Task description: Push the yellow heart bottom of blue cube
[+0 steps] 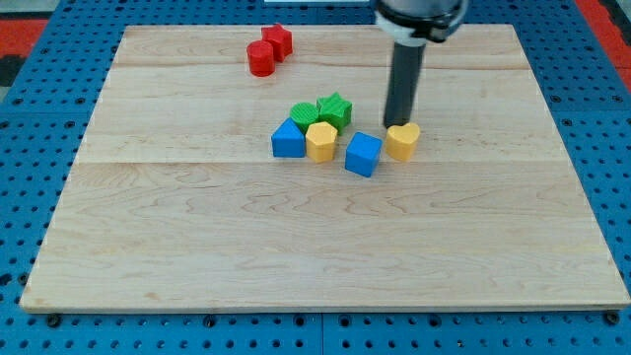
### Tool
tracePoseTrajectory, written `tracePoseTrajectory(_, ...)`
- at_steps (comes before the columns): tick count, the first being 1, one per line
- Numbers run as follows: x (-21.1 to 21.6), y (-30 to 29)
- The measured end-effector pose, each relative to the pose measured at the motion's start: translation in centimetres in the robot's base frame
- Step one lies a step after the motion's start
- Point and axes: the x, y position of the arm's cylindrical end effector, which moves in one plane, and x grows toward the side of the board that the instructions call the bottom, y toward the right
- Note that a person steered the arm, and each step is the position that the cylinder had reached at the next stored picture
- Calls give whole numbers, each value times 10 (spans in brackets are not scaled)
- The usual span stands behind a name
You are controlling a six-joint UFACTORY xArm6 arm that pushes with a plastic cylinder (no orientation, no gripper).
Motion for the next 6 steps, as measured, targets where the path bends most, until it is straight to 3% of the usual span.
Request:
tracePoseTrajectory(1,-28,0)
tracePoseTrajectory(3,-62,-98)
tracePoseTrajectory(6,-35,-89)
